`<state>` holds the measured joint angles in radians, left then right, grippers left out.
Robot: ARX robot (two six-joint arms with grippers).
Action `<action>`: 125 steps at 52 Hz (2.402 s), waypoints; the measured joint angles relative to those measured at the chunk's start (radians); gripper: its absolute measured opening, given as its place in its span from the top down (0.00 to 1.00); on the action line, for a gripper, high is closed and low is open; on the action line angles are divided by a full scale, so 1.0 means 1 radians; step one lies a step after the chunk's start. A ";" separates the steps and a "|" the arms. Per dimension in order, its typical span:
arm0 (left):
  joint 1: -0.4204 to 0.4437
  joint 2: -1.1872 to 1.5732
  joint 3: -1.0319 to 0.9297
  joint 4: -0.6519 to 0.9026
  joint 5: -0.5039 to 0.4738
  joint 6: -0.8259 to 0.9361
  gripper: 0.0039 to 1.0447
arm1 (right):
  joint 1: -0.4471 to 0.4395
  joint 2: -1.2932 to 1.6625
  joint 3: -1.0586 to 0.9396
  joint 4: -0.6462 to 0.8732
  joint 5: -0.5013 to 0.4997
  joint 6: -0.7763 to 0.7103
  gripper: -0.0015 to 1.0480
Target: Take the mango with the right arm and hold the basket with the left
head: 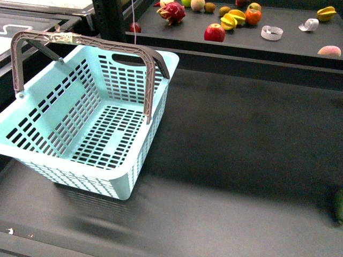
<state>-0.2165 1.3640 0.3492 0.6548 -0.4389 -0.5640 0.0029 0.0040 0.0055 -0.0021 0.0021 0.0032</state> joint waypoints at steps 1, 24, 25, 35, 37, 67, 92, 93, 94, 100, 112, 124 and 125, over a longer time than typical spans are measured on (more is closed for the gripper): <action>0.000 0.024 0.015 0.003 0.009 -0.013 0.05 | 0.000 0.000 0.000 0.000 0.000 0.000 0.08; -0.009 0.420 0.381 -0.039 0.111 -0.262 0.05 | 0.000 0.000 0.000 0.000 0.000 0.000 0.08; -0.009 0.435 0.402 -0.043 0.116 -0.270 0.05 | 0.000 0.000 0.000 0.000 0.000 0.000 0.08; -0.003 0.563 0.562 -0.087 0.164 -0.338 0.05 | 0.000 0.000 0.000 0.000 0.000 0.000 0.08; 0.003 0.580 0.585 -0.095 0.172 -0.347 0.05 | 0.000 0.000 0.000 0.000 0.000 0.000 0.08; 0.069 0.825 0.966 -0.223 0.214 -0.408 0.05 | 0.000 0.000 0.000 0.000 0.000 0.000 0.08; 0.063 0.852 0.977 -0.233 0.257 -0.468 0.82 | 0.000 0.000 0.000 0.000 0.000 0.000 0.08; 0.063 0.844 0.967 -0.231 0.263 -0.477 0.84 | 0.000 0.000 0.000 0.000 0.000 0.000 0.08; 0.063 0.839 0.962 -0.229 0.265 -0.479 0.85 | 0.000 0.000 0.000 0.000 0.000 0.000 0.08; 0.055 0.785 0.895 -0.208 0.283 -0.473 0.91 | 0.000 0.000 0.000 0.000 0.000 0.000 0.08; 0.037 0.628 0.674 -0.094 0.337 -0.349 0.91 | 0.000 0.000 0.000 0.000 0.000 0.000 0.08; -0.028 0.450 0.492 0.016 0.408 -0.191 0.91 | 0.000 0.000 0.000 0.000 0.000 0.000 0.08; -0.032 0.443 0.487 0.018 0.416 -0.182 0.91 | 0.000 0.000 0.000 0.000 0.000 0.000 0.08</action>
<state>-0.2485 1.8065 0.8360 0.6727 -0.0231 -0.7456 0.0029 0.0040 0.0055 -0.0021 0.0021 0.0032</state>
